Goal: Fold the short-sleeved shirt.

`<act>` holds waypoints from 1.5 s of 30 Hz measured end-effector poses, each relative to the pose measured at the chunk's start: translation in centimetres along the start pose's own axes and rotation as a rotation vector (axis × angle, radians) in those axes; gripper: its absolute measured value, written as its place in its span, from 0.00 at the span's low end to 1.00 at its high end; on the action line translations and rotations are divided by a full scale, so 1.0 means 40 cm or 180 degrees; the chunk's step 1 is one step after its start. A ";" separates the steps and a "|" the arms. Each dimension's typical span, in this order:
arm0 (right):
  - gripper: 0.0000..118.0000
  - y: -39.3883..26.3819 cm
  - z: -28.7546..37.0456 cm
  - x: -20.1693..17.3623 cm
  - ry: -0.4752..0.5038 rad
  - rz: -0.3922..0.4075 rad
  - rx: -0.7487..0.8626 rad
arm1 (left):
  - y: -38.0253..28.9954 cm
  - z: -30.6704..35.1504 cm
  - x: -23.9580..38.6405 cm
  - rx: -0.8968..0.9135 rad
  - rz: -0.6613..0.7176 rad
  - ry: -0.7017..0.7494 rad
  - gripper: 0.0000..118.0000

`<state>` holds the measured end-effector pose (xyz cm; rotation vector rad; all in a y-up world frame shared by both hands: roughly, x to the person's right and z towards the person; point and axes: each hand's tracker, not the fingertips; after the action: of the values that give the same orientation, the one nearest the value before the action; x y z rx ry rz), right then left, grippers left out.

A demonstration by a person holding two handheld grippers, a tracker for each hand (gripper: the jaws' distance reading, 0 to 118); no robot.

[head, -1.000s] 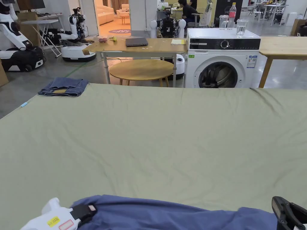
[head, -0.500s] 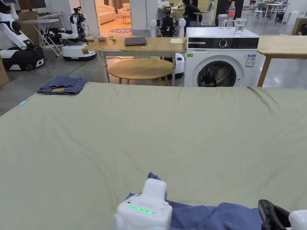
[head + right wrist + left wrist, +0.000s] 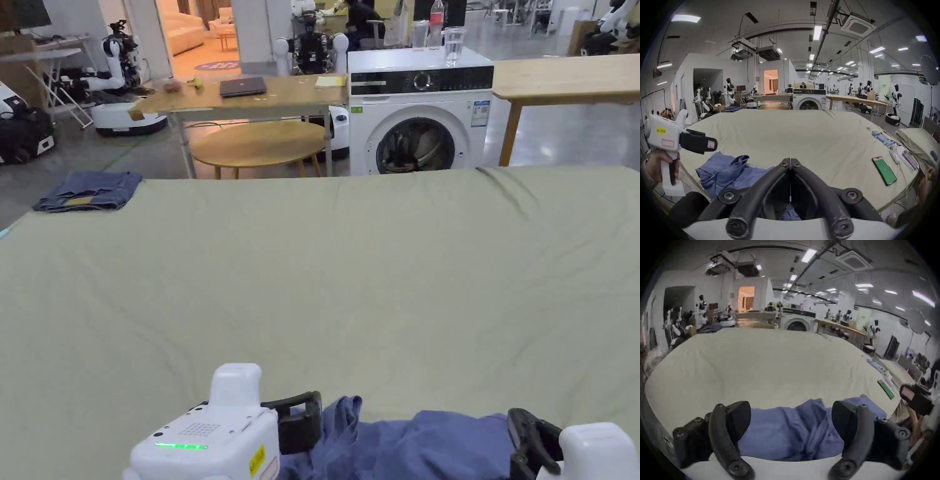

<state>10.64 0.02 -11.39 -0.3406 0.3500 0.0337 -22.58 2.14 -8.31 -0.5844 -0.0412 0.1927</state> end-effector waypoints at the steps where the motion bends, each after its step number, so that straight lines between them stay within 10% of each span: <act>1: 0.00 -0.001 -0.001 0.001 -0.0010 0.0006 0.0001 | -0.006 -0.018 -0.022 -0.0158 0.0072 -0.0027 0.77; 3: 0.00 -0.007 -0.004 0.006 -0.0023 0.0004 0.0015 | -0.027 -0.053 -0.047 -0.0392 0.0181 -0.0052 0.08; 4: 0.00 -0.011 -0.007 0.008 -0.0012 -0.0012 0.0013 | -0.042 -0.072 -0.050 -0.0488 0.0231 -0.0063 0.00; 17: 0.00 -0.031 -0.017 0.005 0.0098 -0.0049 -0.0046 | -0.086 -0.173 0.124 -0.0699 0.0090 -0.0667 0.00; 26: 0.00 -0.049 -0.021 -0.029 0.0231 0.0029 -0.0020 | -0.096 0.024 -0.155 -0.0469 0.0845 -0.0415 0.00; 30: 0.00 -0.057 -0.027 -0.041 0.0278 0.0064 -0.0048 | -0.156 0.048 -0.245 -0.0346 0.1432 -0.0516 1.00; 34: 0.00 -0.059 -0.018 -0.047 0.0345 0.0004 -0.0014 | -0.204 -0.030 -0.365 -0.0731 0.2334 -0.1042 1.00; 39: 0.00 -0.058 -0.012 -0.053 0.0369 0.0031 0.0014 | -0.191 -0.137 -0.320 -0.0799 0.2023 -0.1291 1.00; 41: 0.00 -0.056 -0.010 -0.051 0.0365 0.0029 0.0027 | -0.167 -0.141 -0.292 -0.0780 0.2055 -0.1166 0.85; 42: 0.00 -0.055 -0.008 -0.049 0.0355 0.0032 0.0038 | -0.157 -0.135 -0.292 -0.0781 0.2081 -0.0961 0.36; 43: 0.00 -0.054 -0.007 -0.047 0.0342 0.0031 0.0046 | -0.145 -0.128 -0.288 -0.0807 0.2012 -0.0660 0.07; 45: 0.00 -0.054 -0.007 -0.042 0.0335 0.0016 0.0051 | -0.155 -0.118 -0.312 -0.0786 0.2091 -0.0788 0.07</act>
<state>9.17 -2.07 -10.37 -0.3263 0.4551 0.0179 -33.34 -7.90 -8.62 -0.8046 -0.1134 0.9083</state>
